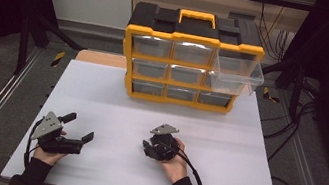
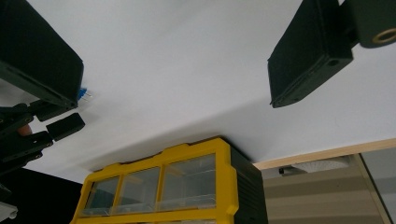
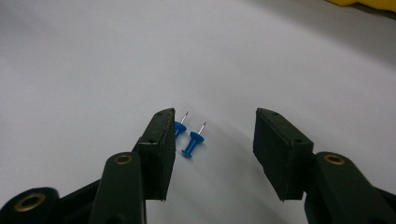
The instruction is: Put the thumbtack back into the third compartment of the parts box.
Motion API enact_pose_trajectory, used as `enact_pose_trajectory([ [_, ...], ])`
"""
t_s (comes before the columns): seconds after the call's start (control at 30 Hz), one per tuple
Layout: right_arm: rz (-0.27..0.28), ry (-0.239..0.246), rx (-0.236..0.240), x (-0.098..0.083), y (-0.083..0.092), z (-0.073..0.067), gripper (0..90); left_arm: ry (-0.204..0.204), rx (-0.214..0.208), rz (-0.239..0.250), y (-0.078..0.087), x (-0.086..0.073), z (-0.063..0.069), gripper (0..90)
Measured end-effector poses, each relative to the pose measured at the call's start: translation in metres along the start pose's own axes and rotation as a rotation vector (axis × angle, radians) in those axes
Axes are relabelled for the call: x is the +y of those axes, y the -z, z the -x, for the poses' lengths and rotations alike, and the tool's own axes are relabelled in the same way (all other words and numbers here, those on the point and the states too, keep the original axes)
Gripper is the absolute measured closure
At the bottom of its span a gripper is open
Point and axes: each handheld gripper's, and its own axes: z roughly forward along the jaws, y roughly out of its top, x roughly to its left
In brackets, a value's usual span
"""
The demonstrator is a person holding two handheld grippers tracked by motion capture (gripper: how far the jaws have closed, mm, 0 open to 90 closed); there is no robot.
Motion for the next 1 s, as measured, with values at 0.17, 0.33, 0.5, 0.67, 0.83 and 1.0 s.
enact_pose_trajectory([
  [0.17, -0.009, 0.002, 0.015, -0.0004, -0.0011, -0.0009, 56.3, 0.000, 0.000, -0.001, -0.0001, 0.0000, 0.0001, 3.1],
  [0.33, -0.015, 0.009, 0.024, -0.0008, -0.0028, -0.0018, 61.3, 0.001, 0.000, -0.001, 0.0000, -0.0001, -0.0002, 3.1],
  [0.5, -0.023, 0.003, 0.028, -0.0008, -0.0029, -0.0027, 66.5, 0.001, 0.001, -0.001, 0.0000, -0.0001, -0.0003, 3.1],
  [0.67, -0.024, 0.011, 0.035, -0.0009, -0.0035, -0.0025, 69.9, -0.001, 0.001, 0.000, 0.0001, 0.0000, -0.0006, 3.1],
  [0.83, -0.024, 0.003, 0.037, -0.0010, -0.0044, -0.0039, 73.5, -0.001, 0.001, 0.001, 0.0001, 0.0000, -0.0008, 3.1],
  [1.0, -0.028, 0.003, 0.035, -0.0011, -0.0056, -0.0046, 77.2, -0.002, 0.000, 0.001, 0.0002, 0.0001, -0.0006, 3.1],
])
